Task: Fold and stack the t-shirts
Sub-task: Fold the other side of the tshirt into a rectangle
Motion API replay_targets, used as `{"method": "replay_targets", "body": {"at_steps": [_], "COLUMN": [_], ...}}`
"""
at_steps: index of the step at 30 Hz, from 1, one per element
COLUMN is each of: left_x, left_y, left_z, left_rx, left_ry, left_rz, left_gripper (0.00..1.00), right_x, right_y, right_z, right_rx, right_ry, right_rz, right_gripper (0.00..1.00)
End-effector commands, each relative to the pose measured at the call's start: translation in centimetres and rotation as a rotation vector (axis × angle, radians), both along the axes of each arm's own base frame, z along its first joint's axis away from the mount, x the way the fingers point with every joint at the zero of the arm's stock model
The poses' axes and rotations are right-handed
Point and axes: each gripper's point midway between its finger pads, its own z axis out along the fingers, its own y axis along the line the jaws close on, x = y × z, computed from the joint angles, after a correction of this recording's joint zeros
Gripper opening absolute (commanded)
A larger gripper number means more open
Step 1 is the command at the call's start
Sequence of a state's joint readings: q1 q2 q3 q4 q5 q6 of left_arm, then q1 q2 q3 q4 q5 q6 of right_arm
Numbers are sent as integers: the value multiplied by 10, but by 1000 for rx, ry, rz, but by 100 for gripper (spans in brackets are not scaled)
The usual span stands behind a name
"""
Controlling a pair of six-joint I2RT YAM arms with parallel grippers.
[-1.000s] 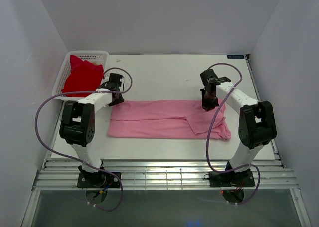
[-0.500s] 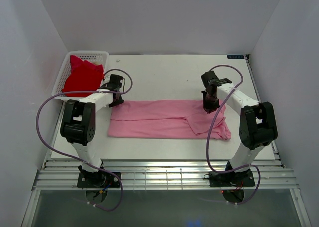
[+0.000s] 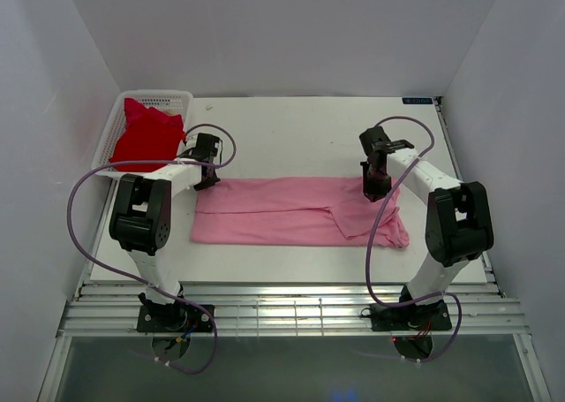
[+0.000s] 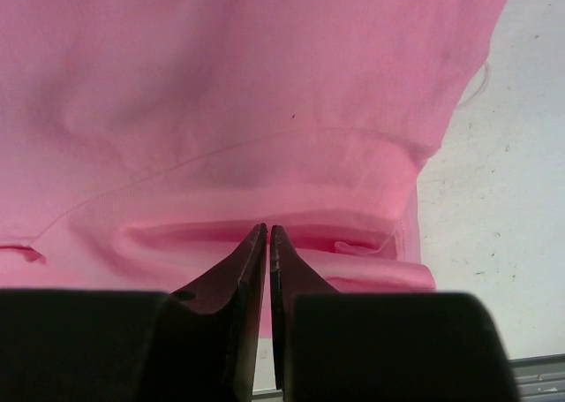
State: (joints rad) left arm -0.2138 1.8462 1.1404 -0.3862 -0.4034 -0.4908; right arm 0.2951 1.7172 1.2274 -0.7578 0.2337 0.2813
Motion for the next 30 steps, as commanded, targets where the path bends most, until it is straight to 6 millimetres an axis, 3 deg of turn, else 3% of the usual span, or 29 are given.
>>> {"method": "replay_targets", "body": {"at_steps": [1,6,12,16,24,30], "left_x": [8,9,10,10,13,14], "left_y": [9,23,26,23,22,22], "left_z": [11,26,22,18,19,15], "left_rx": [50,87,76,62,67,68], "left_ry": [-26,-50,-39,-34,-37,-28], "left_rz": [13,41,32,23,9,8], "left_gripper": [6,4,3,3,2,1], "right_x": [-1,-2,-1,10,49,52], "right_y": [-6,-12,-26,-33,-31,-34], "right_z": [12,8,-8,-19,-8,-35], "right_rx": [-6,-24,-54,-66,-24,-32], "right_ry": [-35,-25,24,46,-7,61], "right_rz": [-25,-32,-62,-71,-81,-79], "right_gripper": [11,11,11,11,9,8]}}
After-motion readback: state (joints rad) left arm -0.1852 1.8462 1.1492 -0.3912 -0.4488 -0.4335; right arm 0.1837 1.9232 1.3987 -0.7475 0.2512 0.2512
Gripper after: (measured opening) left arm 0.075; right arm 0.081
